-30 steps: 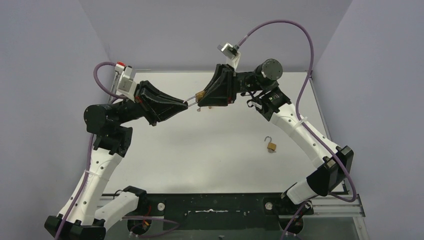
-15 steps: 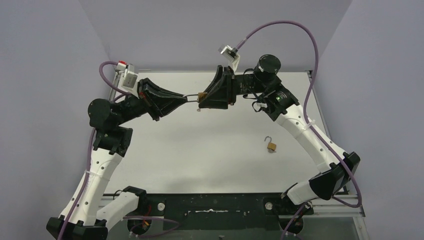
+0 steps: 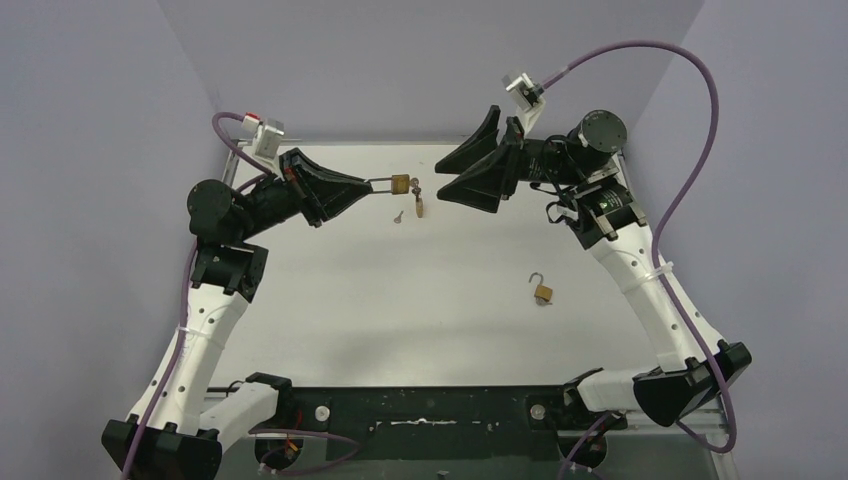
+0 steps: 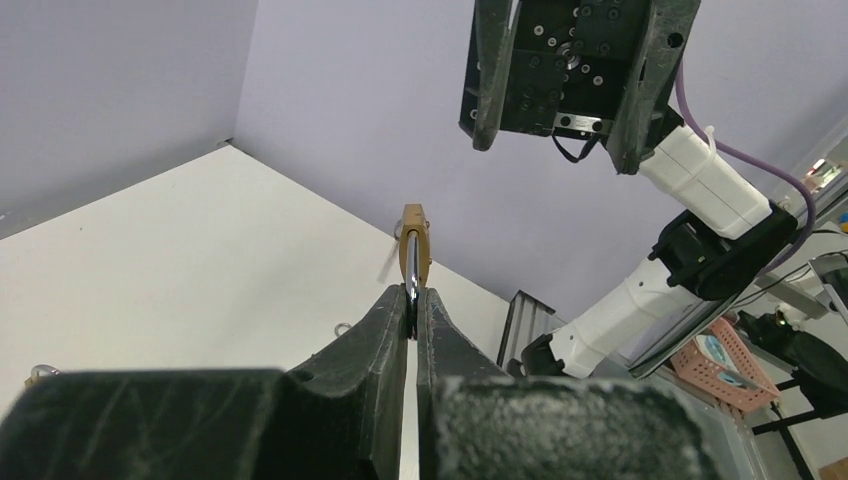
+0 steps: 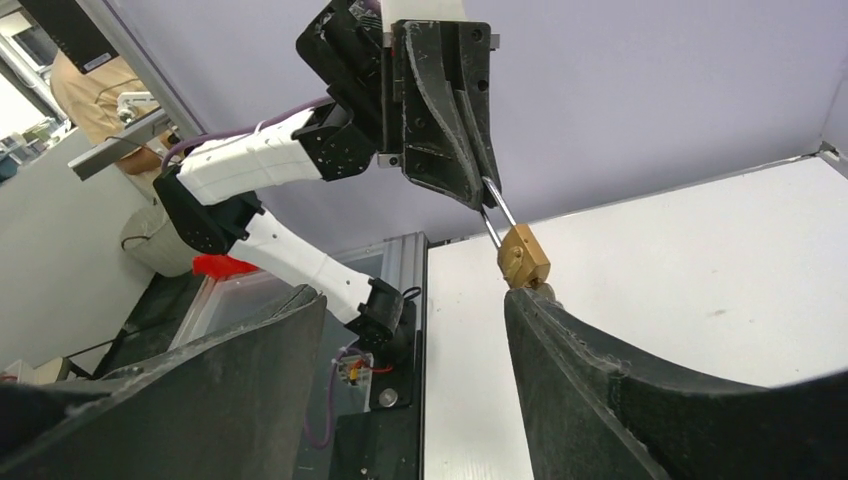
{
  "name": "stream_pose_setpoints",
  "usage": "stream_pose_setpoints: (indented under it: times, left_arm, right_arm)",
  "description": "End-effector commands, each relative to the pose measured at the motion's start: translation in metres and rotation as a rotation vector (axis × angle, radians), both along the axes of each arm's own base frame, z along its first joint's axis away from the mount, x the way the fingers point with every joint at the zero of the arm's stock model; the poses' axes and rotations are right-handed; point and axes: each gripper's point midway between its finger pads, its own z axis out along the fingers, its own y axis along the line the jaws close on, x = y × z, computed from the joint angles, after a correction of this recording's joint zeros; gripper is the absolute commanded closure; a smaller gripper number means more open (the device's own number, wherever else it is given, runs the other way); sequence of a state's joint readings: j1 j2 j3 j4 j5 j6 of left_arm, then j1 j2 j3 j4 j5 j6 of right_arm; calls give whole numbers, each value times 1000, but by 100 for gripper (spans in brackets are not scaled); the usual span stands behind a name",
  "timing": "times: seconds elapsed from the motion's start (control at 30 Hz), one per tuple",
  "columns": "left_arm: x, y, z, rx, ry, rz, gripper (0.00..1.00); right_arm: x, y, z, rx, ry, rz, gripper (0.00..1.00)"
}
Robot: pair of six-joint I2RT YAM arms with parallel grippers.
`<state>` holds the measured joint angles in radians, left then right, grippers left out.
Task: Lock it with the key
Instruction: Lock the lock.
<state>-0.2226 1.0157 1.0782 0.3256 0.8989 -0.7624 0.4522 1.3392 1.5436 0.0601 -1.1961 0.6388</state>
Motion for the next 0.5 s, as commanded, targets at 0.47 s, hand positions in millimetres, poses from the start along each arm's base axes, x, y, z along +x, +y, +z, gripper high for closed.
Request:
stream_pose_setpoints:
  times: [0.47]
  left_arm:
    - [-15, 4, 43, -57, -107, -4, 100]
  right_arm:
    - [17, 15, -21, -63, -56, -89, 41]
